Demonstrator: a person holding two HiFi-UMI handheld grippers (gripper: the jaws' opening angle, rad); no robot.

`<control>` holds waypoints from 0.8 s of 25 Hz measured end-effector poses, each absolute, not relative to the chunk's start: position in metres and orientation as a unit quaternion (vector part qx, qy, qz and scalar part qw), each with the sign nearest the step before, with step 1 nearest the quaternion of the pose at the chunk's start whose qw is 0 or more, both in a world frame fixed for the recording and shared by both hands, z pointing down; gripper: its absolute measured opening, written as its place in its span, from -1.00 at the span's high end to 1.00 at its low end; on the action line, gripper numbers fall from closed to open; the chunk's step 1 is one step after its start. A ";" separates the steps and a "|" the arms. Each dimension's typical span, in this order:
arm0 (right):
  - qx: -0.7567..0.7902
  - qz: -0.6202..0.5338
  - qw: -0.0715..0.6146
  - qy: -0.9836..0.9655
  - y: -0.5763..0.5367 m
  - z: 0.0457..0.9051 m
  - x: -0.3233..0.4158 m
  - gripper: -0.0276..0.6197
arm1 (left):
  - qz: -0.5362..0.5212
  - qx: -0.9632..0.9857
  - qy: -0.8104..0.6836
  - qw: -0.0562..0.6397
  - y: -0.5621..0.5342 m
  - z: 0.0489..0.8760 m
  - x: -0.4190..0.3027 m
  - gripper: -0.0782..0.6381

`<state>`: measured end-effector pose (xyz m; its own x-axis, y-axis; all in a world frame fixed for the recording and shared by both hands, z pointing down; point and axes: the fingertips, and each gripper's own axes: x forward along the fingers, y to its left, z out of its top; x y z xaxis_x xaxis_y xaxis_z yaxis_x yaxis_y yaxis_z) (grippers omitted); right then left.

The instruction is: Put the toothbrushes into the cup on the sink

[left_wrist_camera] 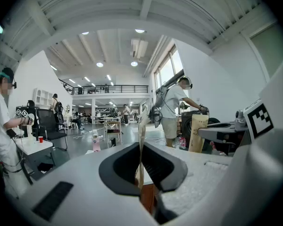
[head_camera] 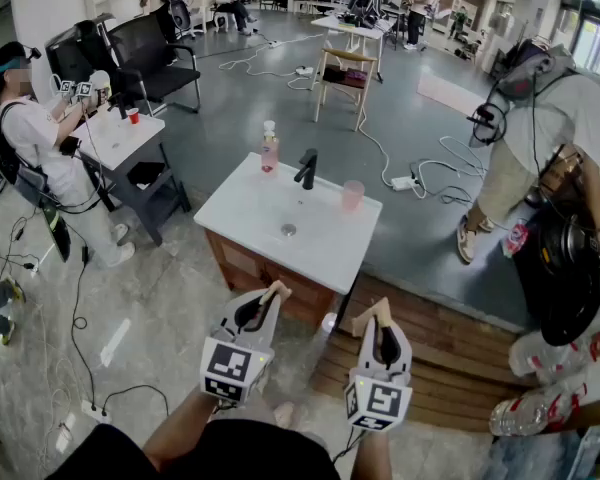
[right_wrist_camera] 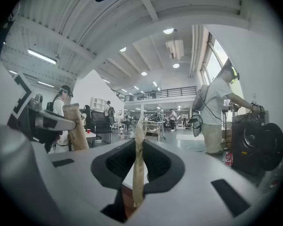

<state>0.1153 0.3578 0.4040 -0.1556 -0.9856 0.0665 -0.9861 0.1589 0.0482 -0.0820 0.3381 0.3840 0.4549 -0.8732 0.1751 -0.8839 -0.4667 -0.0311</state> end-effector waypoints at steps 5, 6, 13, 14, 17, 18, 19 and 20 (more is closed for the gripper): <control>0.653 0.001 0.029 -0.757 0.354 0.401 0.121 0.76 | 0.086 0.852 -0.515 0.030 0.335 0.383 -0.080 0.74; 0.654 -0.001 0.030 -0.756 0.352 0.401 0.122 0.76 | 0.087 0.852 -0.515 0.029 0.334 0.383 -0.079 0.74; 0.653 0.001 0.028 -0.757 0.331 0.403 0.122 0.76 | 0.089 0.853 -0.513 0.029 0.315 0.384 -0.074 0.75; 0.652 0.001 0.029 -0.757 0.326 0.404 0.121 0.76 | 0.088 0.853 -0.513 0.030 0.310 0.385 -0.074 0.75; 0.652 0.003 0.033 -0.758 0.307 0.408 0.120 0.76 | 0.089 0.853 -0.513 0.033 0.289 0.388 -0.074 0.75; 0.653 0.003 0.034 -0.757 0.299 0.410 0.121 0.76 | 0.090 0.853 -0.512 0.034 0.281 0.389 -0.073 0.74; 0.653 0.003 0.035 -0.756 0.290 0.412 0.122 0.76 | 0.090 0.854 -0.512 0.035 0.272 0.391 -0.073 0.74; 0.654 0.003 0.035 -0.755 0.281 0.413 0.123 0.76 | 0.091 0.854 -0.510 0.036 0.261 0.393 -0.072 0.75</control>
<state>0.1231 0.2810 0.4133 -0.1416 -0.9883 0.0564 -0.9887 0.1440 0.0419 -0.0719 0.2614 0.3928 0.4624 -0.8657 0.1917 -0.8787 -0.4764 -0.0319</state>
